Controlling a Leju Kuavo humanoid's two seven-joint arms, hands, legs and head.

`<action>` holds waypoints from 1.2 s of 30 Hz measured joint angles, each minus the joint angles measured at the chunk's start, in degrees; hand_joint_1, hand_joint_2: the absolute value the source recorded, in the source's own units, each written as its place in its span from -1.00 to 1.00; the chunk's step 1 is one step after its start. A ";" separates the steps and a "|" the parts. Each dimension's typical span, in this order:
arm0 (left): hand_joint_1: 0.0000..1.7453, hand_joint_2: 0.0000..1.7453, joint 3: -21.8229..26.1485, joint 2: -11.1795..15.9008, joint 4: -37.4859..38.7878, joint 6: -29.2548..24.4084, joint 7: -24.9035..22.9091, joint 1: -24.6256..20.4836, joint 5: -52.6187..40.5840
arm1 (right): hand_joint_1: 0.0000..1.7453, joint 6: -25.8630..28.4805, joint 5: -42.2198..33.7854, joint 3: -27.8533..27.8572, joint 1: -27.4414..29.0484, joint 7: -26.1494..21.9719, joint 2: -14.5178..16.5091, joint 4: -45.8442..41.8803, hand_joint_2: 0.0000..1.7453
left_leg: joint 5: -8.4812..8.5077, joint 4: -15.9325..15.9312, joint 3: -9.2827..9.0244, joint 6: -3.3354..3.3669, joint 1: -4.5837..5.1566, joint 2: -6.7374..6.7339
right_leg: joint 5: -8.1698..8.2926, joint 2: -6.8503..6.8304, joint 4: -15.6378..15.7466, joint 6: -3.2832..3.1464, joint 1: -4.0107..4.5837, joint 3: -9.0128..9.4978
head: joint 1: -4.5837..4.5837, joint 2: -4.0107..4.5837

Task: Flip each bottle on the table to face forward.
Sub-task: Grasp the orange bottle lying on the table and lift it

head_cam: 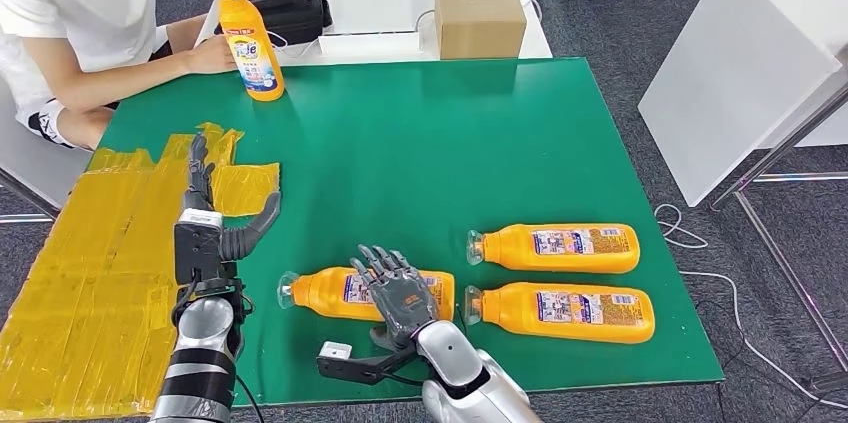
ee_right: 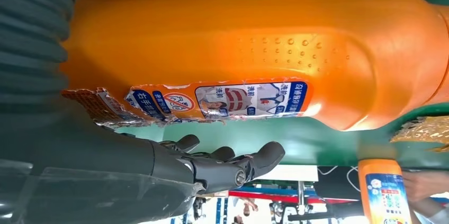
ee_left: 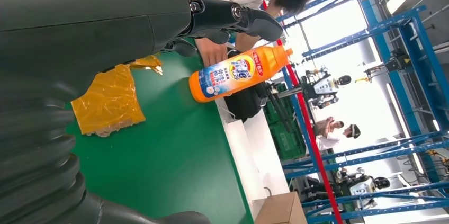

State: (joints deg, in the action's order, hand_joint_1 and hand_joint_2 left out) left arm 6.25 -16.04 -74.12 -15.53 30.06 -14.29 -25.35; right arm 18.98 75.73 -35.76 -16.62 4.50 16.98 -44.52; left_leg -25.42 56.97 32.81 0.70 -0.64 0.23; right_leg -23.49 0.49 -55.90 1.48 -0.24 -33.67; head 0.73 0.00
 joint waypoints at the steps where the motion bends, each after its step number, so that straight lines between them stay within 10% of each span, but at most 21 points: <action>1: -1.00 1.00 0.05 -0.01 0.01 -0.01 -0.01 0.00 0.00 | -1.00 0.03 0.07 0.00 -0.11 0.12 0.04 0.20 1.00 | 0.00 0.00 -0.01 0.00 0.00 0.00 | 0.00 0.00 0.00 0.00 0.00 0.00 | 0.00 0.00; 36: -1.00 1.00 1.47 -0.52 0.00 -1.25 -1.51 1.14 0.09 | -1.00 2.94 9.78 3.06 -1.53 10.66 0.71 2.66 1.00 | 0.00 0.00 -0.06 0.00 0.01 0.00 | 0.00 0.00 0.00 0.00 -0.01 0.08 | 0.01 0.00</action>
State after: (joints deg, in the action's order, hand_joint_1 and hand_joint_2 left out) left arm 7.72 -16.57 -74.12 -16.78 28.55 -13.15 -25.26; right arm 21.92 85.51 -32.70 -18.15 15.15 17.68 -41.86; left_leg -25.42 56.98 32.75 0.70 -0.63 0.23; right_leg -23.49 0.49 -55.89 1.47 -0.24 -33.59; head 0.74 0.00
